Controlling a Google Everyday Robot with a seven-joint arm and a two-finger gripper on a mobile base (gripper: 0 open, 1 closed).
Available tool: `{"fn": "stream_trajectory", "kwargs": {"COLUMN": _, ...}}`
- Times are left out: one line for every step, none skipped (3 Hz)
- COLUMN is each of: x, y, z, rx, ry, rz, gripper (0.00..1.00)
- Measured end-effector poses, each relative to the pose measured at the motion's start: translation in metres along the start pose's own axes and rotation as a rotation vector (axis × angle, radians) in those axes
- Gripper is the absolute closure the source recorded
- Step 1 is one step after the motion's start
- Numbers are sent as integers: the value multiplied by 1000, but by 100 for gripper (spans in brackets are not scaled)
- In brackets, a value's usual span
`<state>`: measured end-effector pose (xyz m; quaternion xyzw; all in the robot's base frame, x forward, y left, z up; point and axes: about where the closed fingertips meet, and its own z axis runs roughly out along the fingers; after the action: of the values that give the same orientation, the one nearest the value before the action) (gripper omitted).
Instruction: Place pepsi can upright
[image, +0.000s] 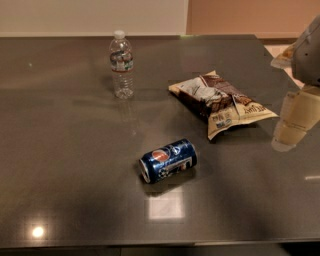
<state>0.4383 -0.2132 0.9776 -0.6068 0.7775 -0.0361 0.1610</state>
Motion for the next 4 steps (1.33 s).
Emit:
{"fn": "stream_trajectory", "kwargs": {"x": -22, "y": 4, "z": 3, "rx": -21, "ry": -33, "rz": -40, "gripper": 0}}
{"fn": "stream_trajectory", "kwargs": {"x": -44, "y": 9, "z": 6, "rx": -41, "ry": -58, "rz": -84, "gripper": 0}}
{"fn": "stream_trajectory", "kwargs": {"x": -57, "y": 13, "z": 9, "rx": -54, "ry": -73, "rz": -110, "gripper": 0}}
{"fn": "stream_trajectory", "kwargs": {"x": -83, "y": 34, "z": 23, "rx": -98, "ry": -87, "rz": -189, "gripper": 0}}
